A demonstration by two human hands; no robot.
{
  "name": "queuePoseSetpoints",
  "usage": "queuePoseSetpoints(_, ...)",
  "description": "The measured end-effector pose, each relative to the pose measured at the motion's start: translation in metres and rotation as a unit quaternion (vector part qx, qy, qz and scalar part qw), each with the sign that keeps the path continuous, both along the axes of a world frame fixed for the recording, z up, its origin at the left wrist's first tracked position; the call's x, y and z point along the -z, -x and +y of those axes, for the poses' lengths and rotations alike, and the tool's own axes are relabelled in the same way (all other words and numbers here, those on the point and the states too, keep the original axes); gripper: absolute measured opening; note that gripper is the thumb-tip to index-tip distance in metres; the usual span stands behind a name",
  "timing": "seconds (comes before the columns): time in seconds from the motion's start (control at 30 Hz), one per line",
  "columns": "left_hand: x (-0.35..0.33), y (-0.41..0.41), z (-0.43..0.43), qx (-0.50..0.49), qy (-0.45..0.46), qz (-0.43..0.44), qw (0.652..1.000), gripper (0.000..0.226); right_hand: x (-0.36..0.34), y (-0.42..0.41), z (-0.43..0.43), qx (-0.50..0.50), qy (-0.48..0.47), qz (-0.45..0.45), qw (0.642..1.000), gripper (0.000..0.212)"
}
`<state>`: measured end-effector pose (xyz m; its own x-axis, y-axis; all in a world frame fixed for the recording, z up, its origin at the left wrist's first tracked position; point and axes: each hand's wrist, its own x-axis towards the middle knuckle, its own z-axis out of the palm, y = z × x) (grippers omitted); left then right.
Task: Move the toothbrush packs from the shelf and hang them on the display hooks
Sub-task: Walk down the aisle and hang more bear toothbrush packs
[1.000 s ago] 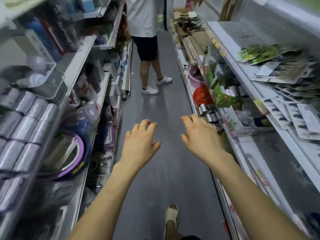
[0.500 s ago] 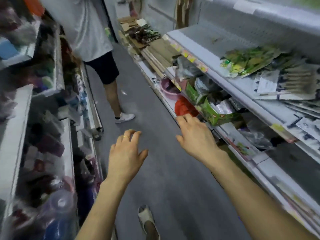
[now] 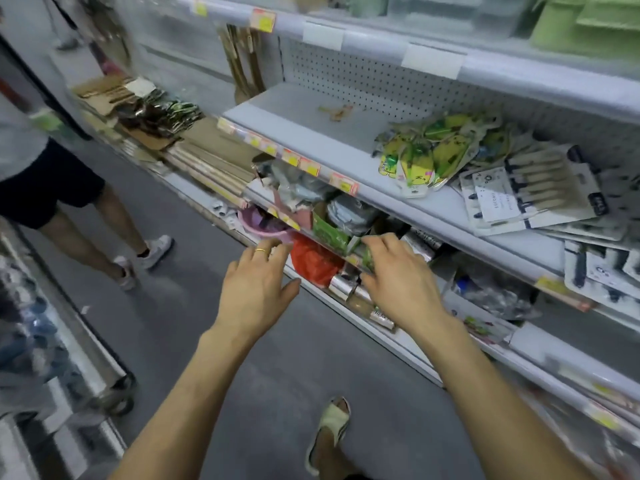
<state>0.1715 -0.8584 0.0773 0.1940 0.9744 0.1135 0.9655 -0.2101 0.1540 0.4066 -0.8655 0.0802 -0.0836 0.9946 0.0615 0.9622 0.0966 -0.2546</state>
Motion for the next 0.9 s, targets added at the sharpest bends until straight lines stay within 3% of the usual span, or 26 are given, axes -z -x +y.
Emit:
queuePoseSetpoints(0.53, 0.03, -0.027, 0.321, 0.198, 0.074, -0.07, 0.975, 0.057, 0.019, -0.02, 0.229, 0.217, 0.027, 0.073, 0.973, 0.05)
queuePoseSetpoints(0.7, 0.038, -0.03, 0.396, 0.291, 0.121, -0.066, 0.947, 0.058, 0.033, -0.033, 0.284, 0.327, 0.029, 0.098, 0.94, 0.051)
queuePoseSetpoints(0.9, 0.042, -0.019, 0.449, 0.314, 0.138, -0.05, 0.938, 0.059, 0.043, -0.06, 0.325, 0.464, 0.034, 0.106, 0.879, 0.052)
